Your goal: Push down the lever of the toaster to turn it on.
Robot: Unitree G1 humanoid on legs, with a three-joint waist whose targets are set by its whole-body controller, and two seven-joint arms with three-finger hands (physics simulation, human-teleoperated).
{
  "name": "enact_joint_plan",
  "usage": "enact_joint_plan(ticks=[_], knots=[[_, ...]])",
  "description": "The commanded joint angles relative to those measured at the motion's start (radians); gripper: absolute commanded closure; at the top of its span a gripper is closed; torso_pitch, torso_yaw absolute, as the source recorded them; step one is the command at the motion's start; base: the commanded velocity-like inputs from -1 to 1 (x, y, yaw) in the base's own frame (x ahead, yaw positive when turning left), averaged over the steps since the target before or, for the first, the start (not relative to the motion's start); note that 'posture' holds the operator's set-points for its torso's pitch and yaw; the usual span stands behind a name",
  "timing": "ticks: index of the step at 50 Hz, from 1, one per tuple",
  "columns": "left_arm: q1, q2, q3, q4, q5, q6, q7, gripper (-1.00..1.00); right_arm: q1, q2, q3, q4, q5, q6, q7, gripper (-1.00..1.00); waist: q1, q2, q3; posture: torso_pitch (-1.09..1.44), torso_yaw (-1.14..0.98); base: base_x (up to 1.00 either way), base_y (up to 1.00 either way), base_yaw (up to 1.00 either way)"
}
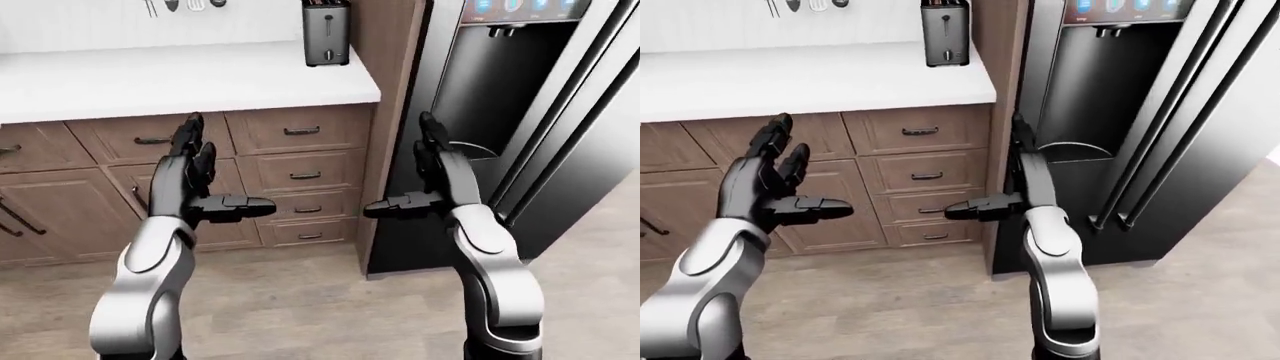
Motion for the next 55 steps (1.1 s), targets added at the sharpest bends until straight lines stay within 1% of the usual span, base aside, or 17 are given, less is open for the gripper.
enact_joint_plan(ticks=[1,4,6,7,9,11,14,16,17,18,20,23,30,45,46,48,55], knots=[[-0.036,0.011,0.006,-0.039,-0.008,-0.018,-0.004,-1.00,-0.019,-0.004,-0.005,-0.030,-0.004,-0.047,-0.008,-1.00,-0.003,0.002,-0.016,0.00,0.00,0.00,0.43,0.00],[-0.024,0.008,0.005,-0.034,-0.006,-0.034,-0.007,-1.00,-0.011,-0.002,-0.005,-0.034,-0.003,-0.048,-0.010,-1.00,-0.004,-0.032,-0.015,0.00,0.00,0.00,0.42,0.00],[-0.022,0.006,0.001,-0.033,-0.005,-0.035,-0.006,-1.00,-0.005,-0.005,-0.010,-0.027,0.000,-0.061,-0.008,-1.00,-0.006,-0.076,-0.026,0.00,0.00,0.00,0.43,0.00],[-0.021,0.005,-0.001,-0.032,-0.003,-0.038,-0.007,-1.00,-0.005,-0.005,-0.009,-0.038,0.001,-0.051,-0.009,-1.00,-0.014,-0.043,-0.022,0.00,0.00,0.00,0.43,0.00],[-0.019,0.003,-0.005,-0.034,-0.002,-0.036,-0.008,-1.00,-0.001,-0.005,-0.008,-0.037,0.001,-0.056,-0.009,-1.00,-0.005,-0.062,-0.031,0.00,0.00,0.00,0.43,0.00],[-0.018,0.001,-0.006,-0.032,0.000,-0.040,-0.010,-1.00,0.001,-0.005,-0.007,-0.027,0.001,-0.067,-0.009,-1.00,-0.001,-0.060,-0.041,0.00,0.00,0.00,0.34,0.00],[-0.018,0.000,-0.006,-0.032,0.002,-0.040,-0.011,-1.00,0.004,-0.006,-0.006,-0.023,-0.003,-0.074,-0.009,-1.00,-0.012,-0.001,-0.017,0.00,0.00,0.00,0.06,0.00],[-0.019,-0.001,-0.006,-0.033,0.002,-0.039,-0.011,-1.00,0.006,-0.005,-0.005,-0.015,-0.004,-0.085,-0.009,-1.00,-0.014,0.084,-0.032,0.00,0.00,0.00,0.00,0.00],[-0.022,0.000,-0.006,-0.033,0.002,-0.036,-0.011,-1.00,0.008,-0.004,-0.002,-0.015,-0.005,-0.086,-0.008,-1.00,-0.004,0.024,-0.005,0.00,0.00,0.00,0.00,0.00],[-0.023,0.000,-0.006,-0.035,0.002,-0.034,-0.011,-1.00,0.006,-0.004,-0.001,-0.018,-0.006,-0.084,-0.006,-1.00,-0.003,0.028,-0.009,0.00,0.00,0.00,0.00,0.00],[-0.031,0.001,-0.005,-0.041,-0.001,-0.021,-0.007,-1.00,-0.002,-0.005,-0.005,-0.020,-0.007,-0.077,-0.006,-1.00,0.005,0.007,-0.016,0.00,0.00,0.00,0.00,0.00],[-0.030,-0.001,-0.007,-0.041,-0.001,-0.024,-0.007,-1.00,-0.006,-0.005,-0.005,-0.033,-0.009,-0.060,-0.006,-1.00,0.018,-0.050,-0.017,0.00,0.00,0.00,0.00,0.00],[-0.034,-0.002,-0.012,-0.039,-0.001,-0.022,-0.006,-1.00,-0.008,-0.004,-0.001,-0.035,-0.015,-0.057,-0.005,-1.00,0.019,-0.015,-0.027,0.00,0.00,0.00,0.00,0.00],[-0.037,-0.007,-0.017,-0.037,-0.003,-0.024,-0.004,-1.00,-0.017,-0.001,-0.005,-0.042,0.004,-0.063,0.002,-1.00,0.016,-0.006,-0.042,0.00,0.00,0.00,0.00,0.00],[-0.036,-0.008,-0.018,-0.037,-0.002,-0.025,-0.003,-1.00,-0.019,-0.002,-0.005,-0.047,0.005,-0.058,0.002,-1.00,0.013,-0.002,-0.060,0.00,0.00,0.10,0.00,0.00],[-0.040,-0.010,-0.022,-0.039,-0.002,-0.020,0.001,-1.00,-0.052,-0.006,-0.002,-0.047,0.005,-0.030,0.001,-1.00,0.012,-0.002,-0.030,0.00,0.00,0.11,0.00,0.00],[-0.072,-0.015,-0.031,-0.039,-0.009,0.002,0.017,-1.00,-0.141,-0.015,-0.005,-0.043,0.018,0.026,-0.007,-1.00,0.006,-0.012,-0.011,0.00,0.00,0.17,0.00,0.00]])
